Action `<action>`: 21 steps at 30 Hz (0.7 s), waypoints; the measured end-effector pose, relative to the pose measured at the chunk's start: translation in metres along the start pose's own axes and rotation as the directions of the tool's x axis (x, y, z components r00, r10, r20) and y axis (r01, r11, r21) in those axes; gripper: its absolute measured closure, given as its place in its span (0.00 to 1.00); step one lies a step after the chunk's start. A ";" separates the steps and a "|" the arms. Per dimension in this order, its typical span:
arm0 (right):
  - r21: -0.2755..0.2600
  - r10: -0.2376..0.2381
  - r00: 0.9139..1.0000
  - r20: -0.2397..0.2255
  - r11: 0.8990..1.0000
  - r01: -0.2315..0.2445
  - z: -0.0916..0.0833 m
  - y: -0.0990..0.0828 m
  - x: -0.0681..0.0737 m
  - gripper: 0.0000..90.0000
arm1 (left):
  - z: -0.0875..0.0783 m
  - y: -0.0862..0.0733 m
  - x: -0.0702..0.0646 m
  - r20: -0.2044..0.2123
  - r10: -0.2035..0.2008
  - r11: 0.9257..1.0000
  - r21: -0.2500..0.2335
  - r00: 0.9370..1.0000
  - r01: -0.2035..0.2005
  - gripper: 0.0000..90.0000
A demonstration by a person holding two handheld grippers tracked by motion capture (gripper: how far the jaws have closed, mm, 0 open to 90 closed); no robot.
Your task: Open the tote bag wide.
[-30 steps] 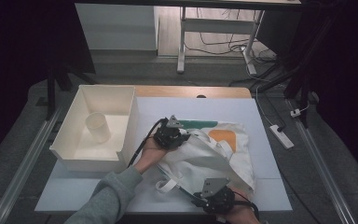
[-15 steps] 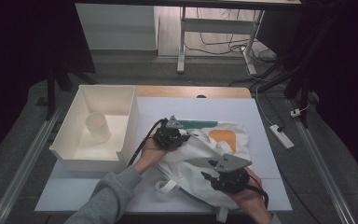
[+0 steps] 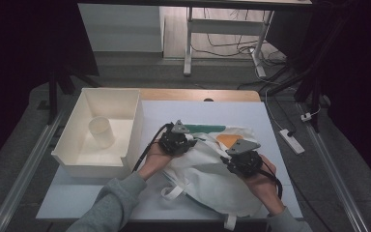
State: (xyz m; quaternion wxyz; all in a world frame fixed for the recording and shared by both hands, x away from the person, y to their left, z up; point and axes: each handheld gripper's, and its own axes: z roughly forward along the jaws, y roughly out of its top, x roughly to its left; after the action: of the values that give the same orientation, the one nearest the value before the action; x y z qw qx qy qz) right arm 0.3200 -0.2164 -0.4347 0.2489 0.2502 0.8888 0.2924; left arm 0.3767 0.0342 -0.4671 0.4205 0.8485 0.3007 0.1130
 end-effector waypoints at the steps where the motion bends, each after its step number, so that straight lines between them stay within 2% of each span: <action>1: -0.002 0.006 1.000 -0.017 1.000 -0.006 0.002 -0.001 -0.002 0.96 | 0.000 0.000 0.000 -0.001 0.002 1.000 0.000 1.000 -0.002 0.89; 2: -0.006 0.018 0.999 -0.038 1.000 -0.018 0.003 -0.002 -0.005 0.98 | 0.000 0.000 0.000 -0.002 0.003 1.000 0.001 1.000 -0.003 0.89; 3: -0.008 0.023 0.999 -0.032 1.000 -0.024 0.004 -0.002 -0.007 0.99 | 0.000 0.000 0.000 -0.001 0.002 1.000 0.000 1.000 -0.002 0.89; 5: -0.021 0.017 1.000 0.018 1.000 -0.017 0.001 0.003 -0.013 0.99 | -0.002 0.000 0.000 0.002 0.002 1.000 -0.006 1.000 -0.002 0.89; 6: -0.021 0.017 1.000 0.018 1.000 -0.017 0.001 0.003 -0.013 0.99 | -0.002 0.000 0.000 0.007 -0.001 1.000 -0.012 1.000 0.001 0.89; 7: -0.032 0.016 0.999 0.046 0.999 -0.015 0.000 0.004 -0.016 0.99 | -0.002 0.000 0.000 0.015 0.000 1.000 -0.014 1.000 0.001 0.89; 9: -0.050 0.032 0.997 0.068 0.998 -0.029 0.002 0.006 -0.026 0.99 | -0.003 0.001 -0.002 0.020 0.010 1.000 -0.017 1.000 -0.010 0.89; 13: -0.039 0.037 0.994 0.101 0.999 -0.033 0.022 0.009 -0.043 0.99 | 0.000 0.001 -0.007 -0.013 0.044 0.999 0.002 0.999 -0.044 0.88; 18: -0.035 0.062 0.995 0.081 0.998 -0.059 0.056 0.011 -0.059 0.99 | 0.006 0.000 -0.004 -0.032 0.037 0.999 0.019 0.999 -0.037 0.87; 19: -0.035 0.062 0.995 0.081 0.998 -0.059 0.056 0.011 -0.059 0.99 | 0.007 0.000 -0.003 -0.033 0.037 0.999 0.026 0.999 -0.036 0.87; 21: -0.022 0.066 0.995 0.068 0.998 -0.065 0.068 0.009 -0.064 0.99 | 0.011 -0.001 -0.002 -0.042 0.035 0.999 0.038 0.998 -0.034 0.86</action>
State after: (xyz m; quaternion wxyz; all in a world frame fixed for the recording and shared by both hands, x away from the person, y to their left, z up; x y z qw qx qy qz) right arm 0.4103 -0.2208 -0.4579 0.2722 0.2867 0.8681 0.3003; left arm 0.3796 0.0257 -0.4744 0.3959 0.8588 0.2970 0.1325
